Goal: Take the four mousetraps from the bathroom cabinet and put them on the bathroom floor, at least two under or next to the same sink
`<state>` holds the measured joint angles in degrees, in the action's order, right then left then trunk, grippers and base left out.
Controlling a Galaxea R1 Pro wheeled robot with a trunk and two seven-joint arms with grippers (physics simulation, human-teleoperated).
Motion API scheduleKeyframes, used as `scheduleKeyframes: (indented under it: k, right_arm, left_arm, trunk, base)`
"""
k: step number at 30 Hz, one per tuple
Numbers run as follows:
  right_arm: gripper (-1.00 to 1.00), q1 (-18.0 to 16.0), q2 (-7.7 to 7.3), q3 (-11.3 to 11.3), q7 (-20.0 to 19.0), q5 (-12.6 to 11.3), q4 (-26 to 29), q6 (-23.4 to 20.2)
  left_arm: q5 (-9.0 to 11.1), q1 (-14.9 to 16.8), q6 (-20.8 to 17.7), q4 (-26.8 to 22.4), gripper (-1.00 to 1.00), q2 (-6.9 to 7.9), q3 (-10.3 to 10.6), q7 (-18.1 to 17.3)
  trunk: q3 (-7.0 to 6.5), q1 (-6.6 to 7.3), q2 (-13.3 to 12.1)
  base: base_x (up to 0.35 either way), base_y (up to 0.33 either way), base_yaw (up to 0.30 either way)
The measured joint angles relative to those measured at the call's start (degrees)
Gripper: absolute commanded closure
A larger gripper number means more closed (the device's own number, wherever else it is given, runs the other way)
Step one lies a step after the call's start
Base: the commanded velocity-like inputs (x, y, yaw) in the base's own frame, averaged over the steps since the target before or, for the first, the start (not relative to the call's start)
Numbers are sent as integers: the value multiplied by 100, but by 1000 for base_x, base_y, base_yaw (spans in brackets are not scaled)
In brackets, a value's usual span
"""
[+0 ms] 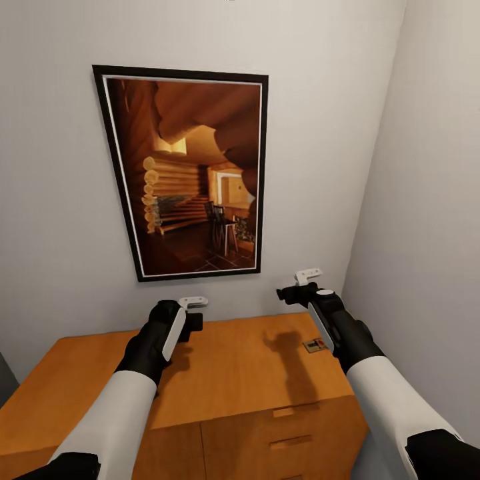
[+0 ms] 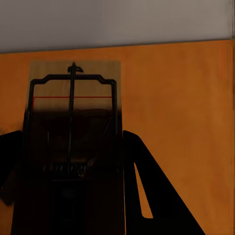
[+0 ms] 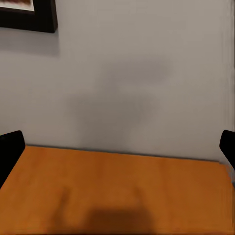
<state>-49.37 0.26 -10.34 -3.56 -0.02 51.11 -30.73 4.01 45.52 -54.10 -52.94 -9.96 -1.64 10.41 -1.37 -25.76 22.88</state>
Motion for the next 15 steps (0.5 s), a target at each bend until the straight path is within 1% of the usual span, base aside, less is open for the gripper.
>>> scheduleKeyframes:
  k: [8,15]
  right_arm:
    - [-100,0,-1,-2,0,0,0,-2]
    - [-100,0,0,-3,0,0,-8,-10]
  left_arm:
    - [0,1,0,2,100,-1,0,-2]
    - [1,1,0,2,100,0,0,-1]
  trunk:
    - [-48,0,0]
    - [-97,0,0]
  base:
    - [0,231,-225]
    - [0,189,-217]
